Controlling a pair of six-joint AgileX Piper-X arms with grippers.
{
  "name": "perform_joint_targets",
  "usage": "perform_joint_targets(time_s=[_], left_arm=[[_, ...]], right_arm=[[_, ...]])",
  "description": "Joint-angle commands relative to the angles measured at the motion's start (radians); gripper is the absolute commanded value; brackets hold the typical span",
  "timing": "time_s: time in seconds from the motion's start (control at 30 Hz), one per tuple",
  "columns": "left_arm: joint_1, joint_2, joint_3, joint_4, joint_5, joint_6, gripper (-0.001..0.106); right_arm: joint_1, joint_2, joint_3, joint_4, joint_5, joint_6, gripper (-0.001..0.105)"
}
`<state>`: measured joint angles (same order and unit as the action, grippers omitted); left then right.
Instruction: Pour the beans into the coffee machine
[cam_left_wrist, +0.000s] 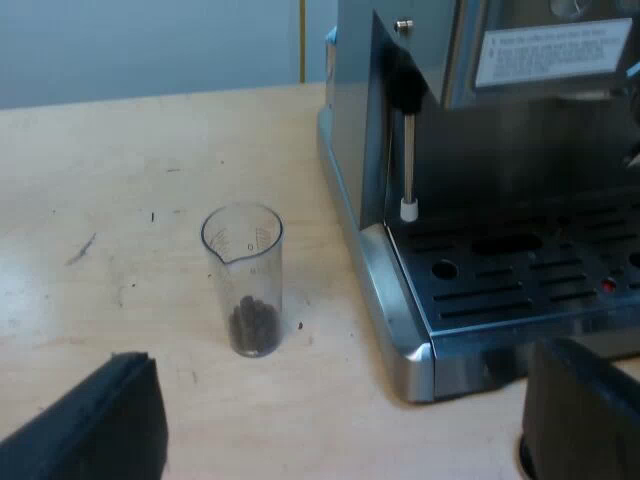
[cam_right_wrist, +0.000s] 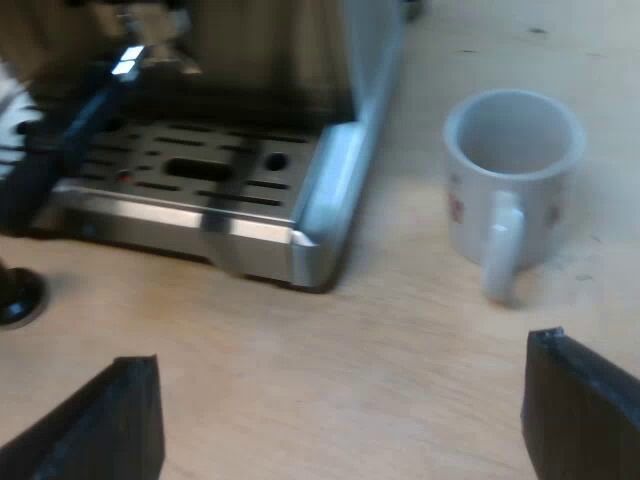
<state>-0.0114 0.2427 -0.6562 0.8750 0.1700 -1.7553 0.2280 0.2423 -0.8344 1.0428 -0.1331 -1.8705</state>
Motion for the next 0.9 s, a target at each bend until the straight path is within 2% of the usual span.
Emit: perform_joint_targets(time_s=[0.03,0.43,0.9], left_arm=[[0.000,0.021,-0.008,-0.043,-0.001,-0.021,0.079],[0.000,0.028,-0.008,-0.049,-0.001,-0.018,0.079],[0.000,0.028,-0.008,-0.047,-0.001,-0.018,0.079]], right_arm=[[0.043,0.038,-0.019,-0.058,-0.030,-0.020,0.079],[0.127,0.201,-0.019,-0.224,-0.077,-0.020,0.079],[0.126,0.372,-0.019,-0.402,-0.279,-0.020,0.079]])
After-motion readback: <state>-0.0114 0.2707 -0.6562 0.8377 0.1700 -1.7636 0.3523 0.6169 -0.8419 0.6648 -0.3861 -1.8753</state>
